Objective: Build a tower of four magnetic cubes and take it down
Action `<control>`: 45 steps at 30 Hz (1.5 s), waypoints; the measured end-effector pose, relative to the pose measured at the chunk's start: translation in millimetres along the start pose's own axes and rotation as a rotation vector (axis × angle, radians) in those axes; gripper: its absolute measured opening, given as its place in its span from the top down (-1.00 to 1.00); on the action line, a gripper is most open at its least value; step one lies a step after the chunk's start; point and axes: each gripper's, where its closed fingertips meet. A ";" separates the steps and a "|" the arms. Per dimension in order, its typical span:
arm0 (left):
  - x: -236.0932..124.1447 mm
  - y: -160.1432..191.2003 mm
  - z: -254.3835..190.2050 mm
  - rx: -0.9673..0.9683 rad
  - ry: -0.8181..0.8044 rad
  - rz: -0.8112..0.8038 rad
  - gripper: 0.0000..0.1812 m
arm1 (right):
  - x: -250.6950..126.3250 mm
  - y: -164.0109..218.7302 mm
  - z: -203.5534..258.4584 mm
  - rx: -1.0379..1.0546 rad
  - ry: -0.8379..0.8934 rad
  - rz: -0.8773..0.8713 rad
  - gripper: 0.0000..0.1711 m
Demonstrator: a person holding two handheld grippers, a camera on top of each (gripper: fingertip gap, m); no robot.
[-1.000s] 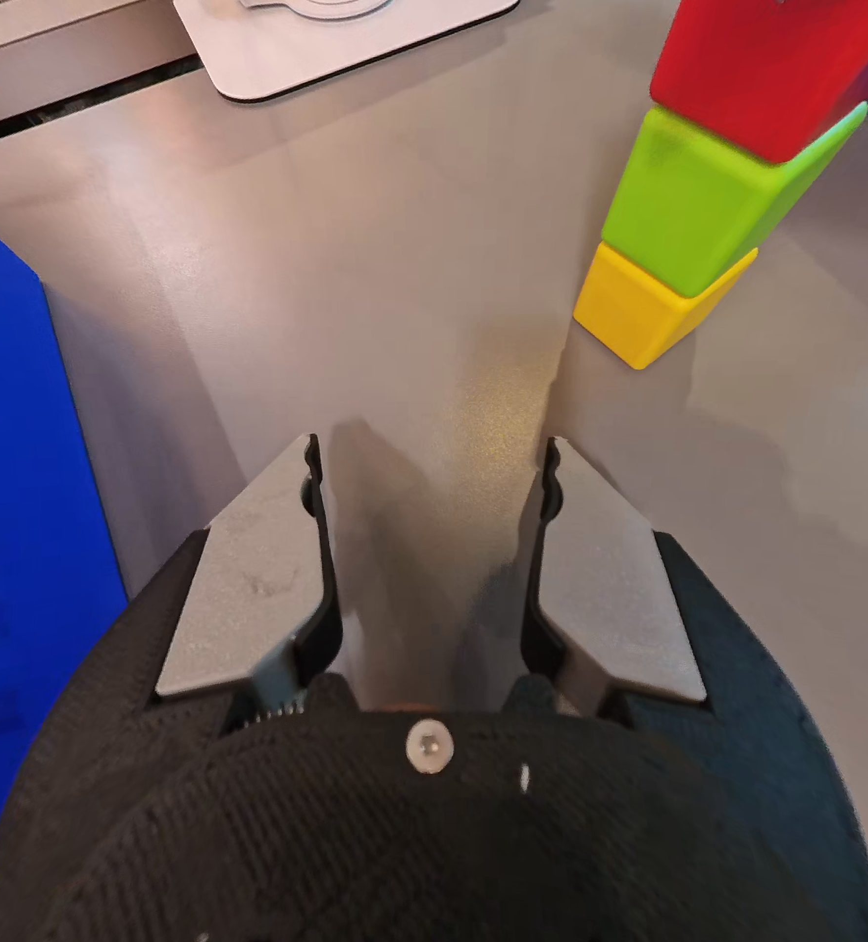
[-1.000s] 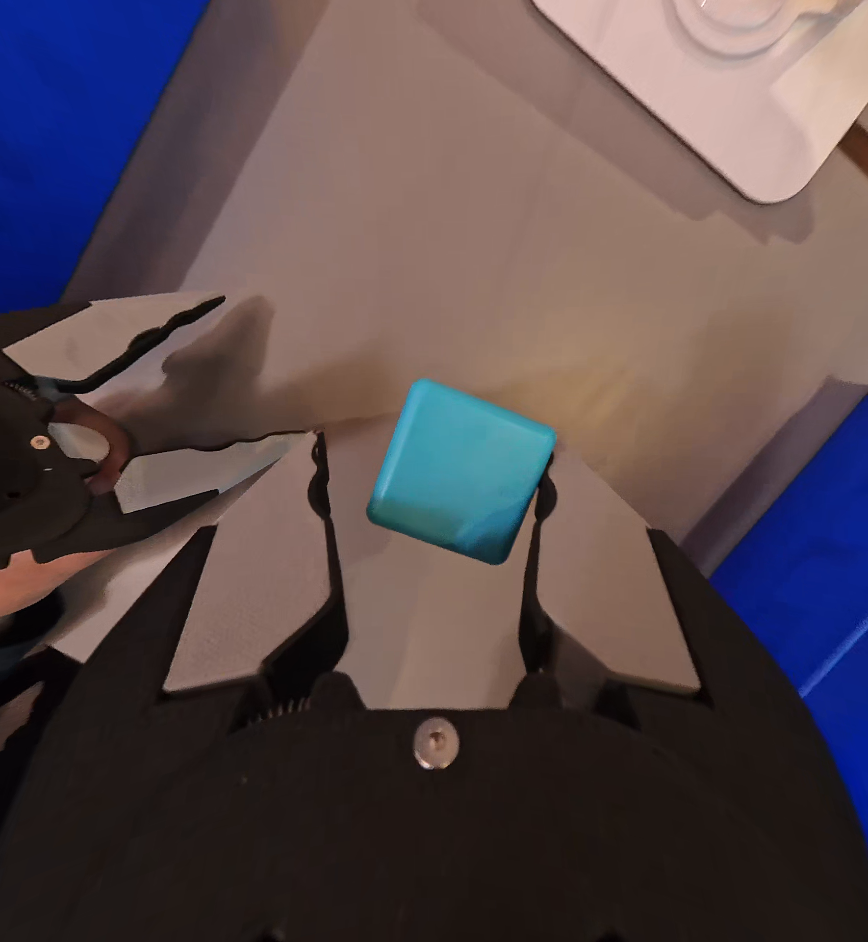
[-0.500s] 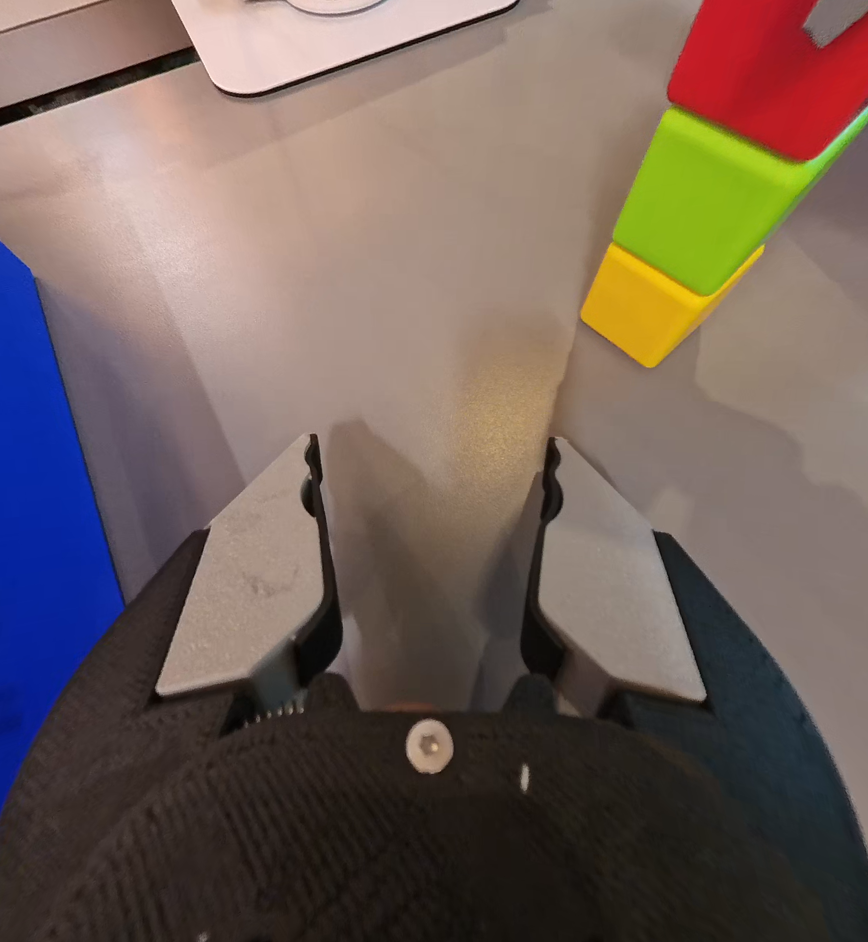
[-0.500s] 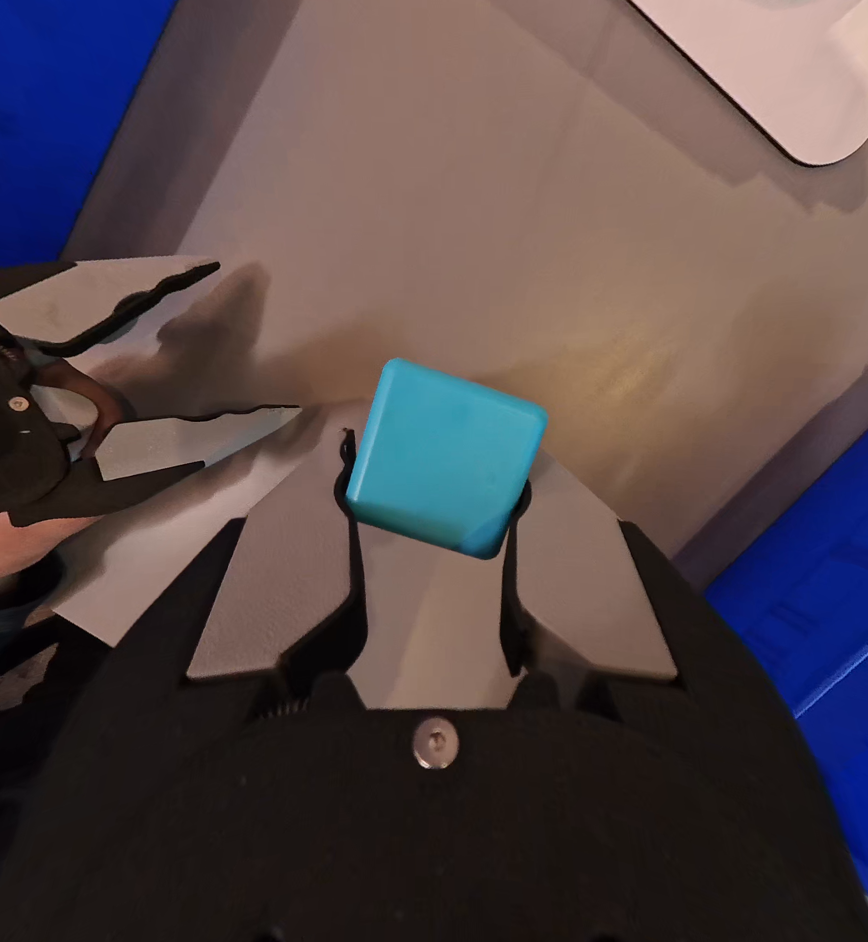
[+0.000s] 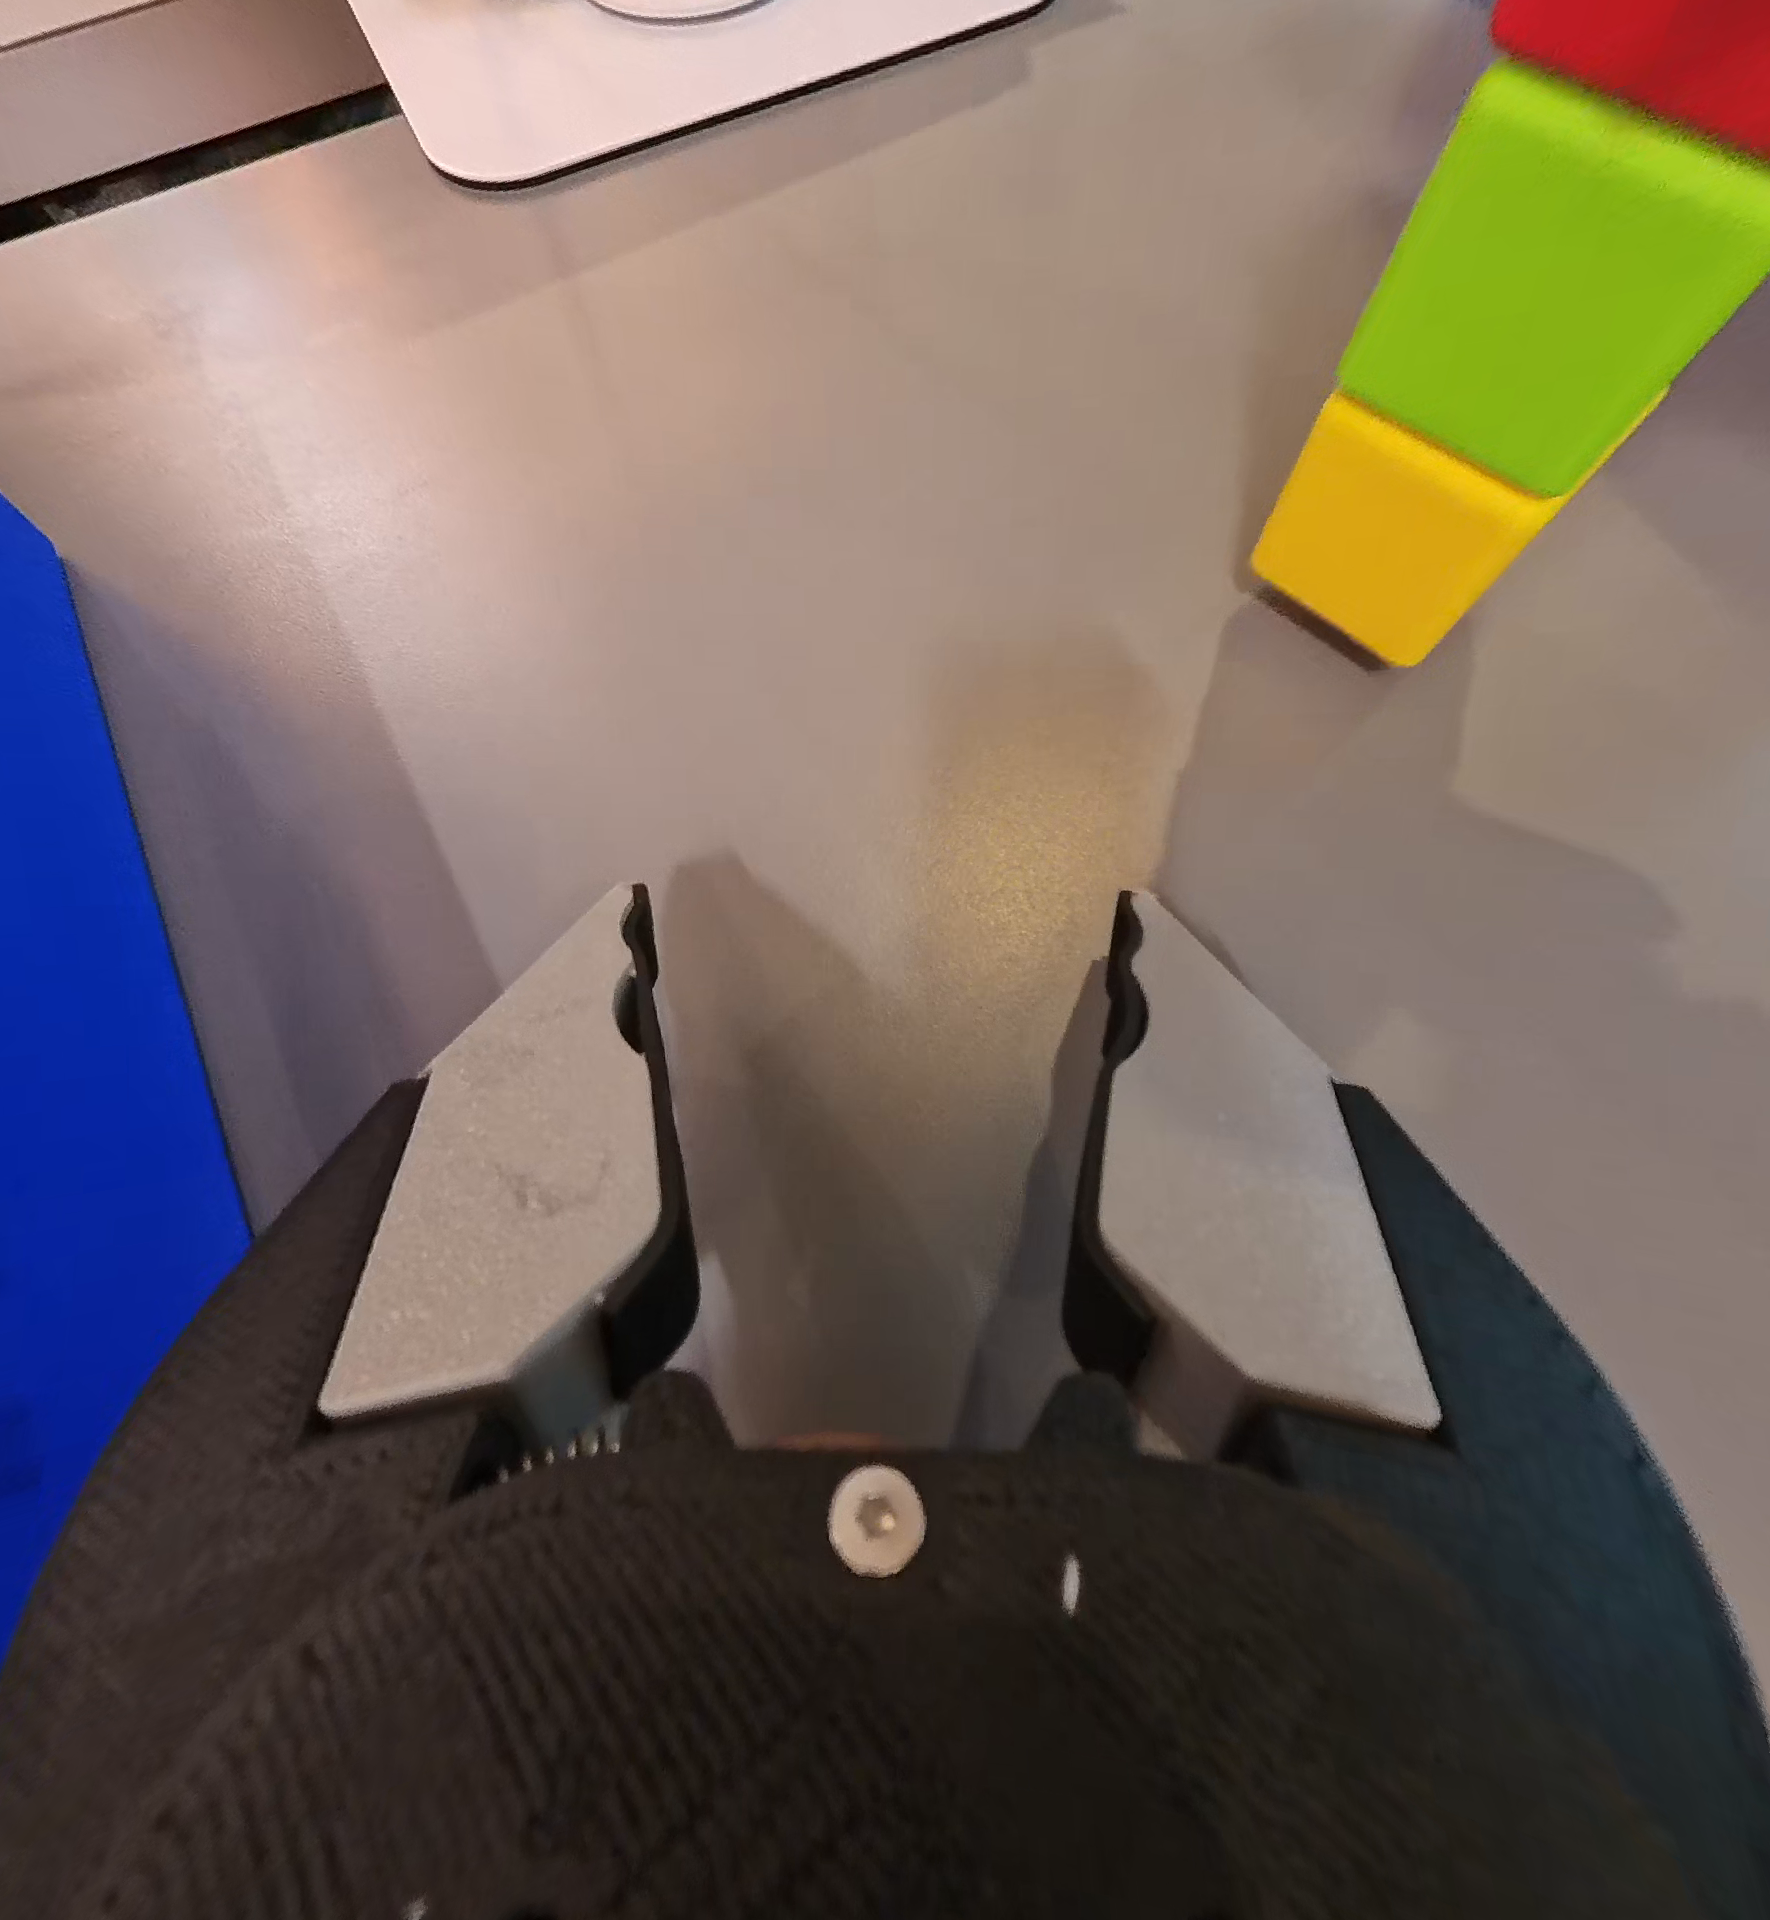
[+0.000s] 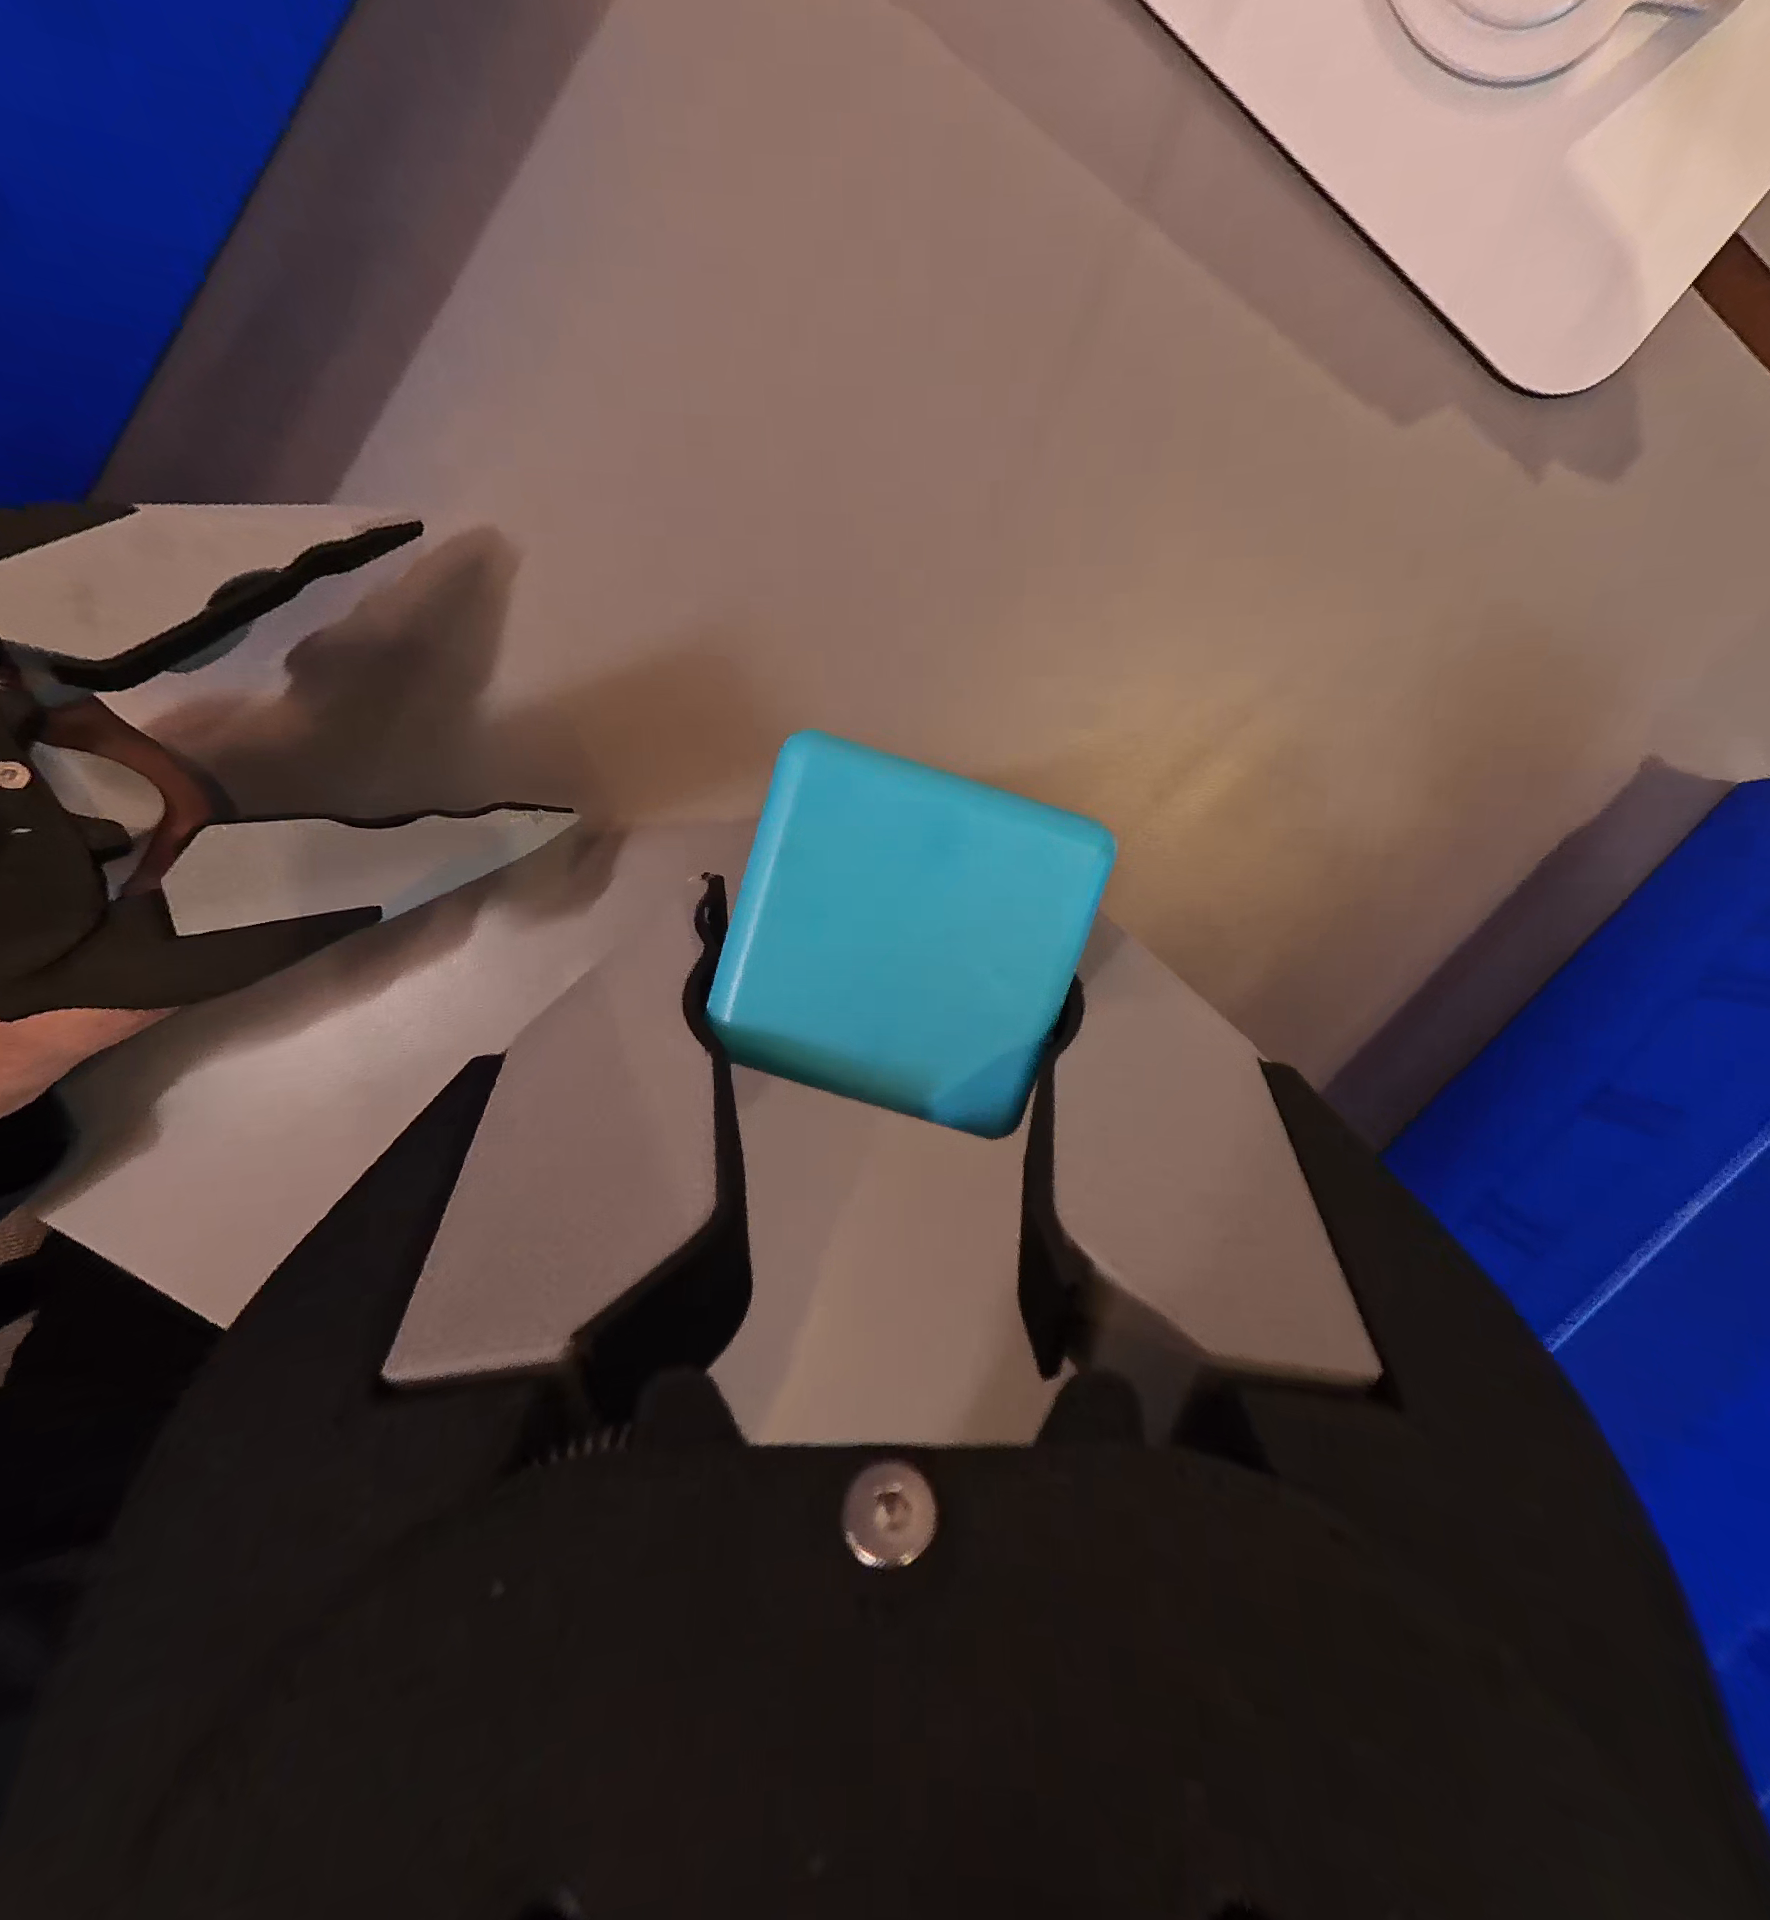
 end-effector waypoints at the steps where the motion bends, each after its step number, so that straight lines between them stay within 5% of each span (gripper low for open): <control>1: 0.0 0.0 -0.1 0.001 -0.001 0.001 0.05 | -2.3 -0.3 -1.1 0.000 -0.001 -0.007 0.33; 16: 0.3 0.3 -0.1 0.009 -0.007 0.002 0.05 | -92.5 -5.0 -42.1 0.036 0.011 -0.138 0.33; 28: 0.2 0.5 0.1 0.003 -0.003 0.003 0.05 | -176.9 27.6 -125.9 0.150 0.163 -0.233 0.33; 37: 0.8 1.1 -0.1 0.008 -0.006 0.008 0.05 | -191.3 77.5 -180.4 0.278 0.213 -0.233 0.33; 45: 1.3 1.7 -0.3 0.010 -0.007 0.014 0.05 | -189.6 86.6 -180.5 0.297 0.167 -0.259 0.33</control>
Point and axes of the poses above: each gripper's, where its closed fingertips meet, x out along the fingers, y out of its underside, z = x × y across the jaws, and after that the axes turned 7 degrees about -x, right-handed
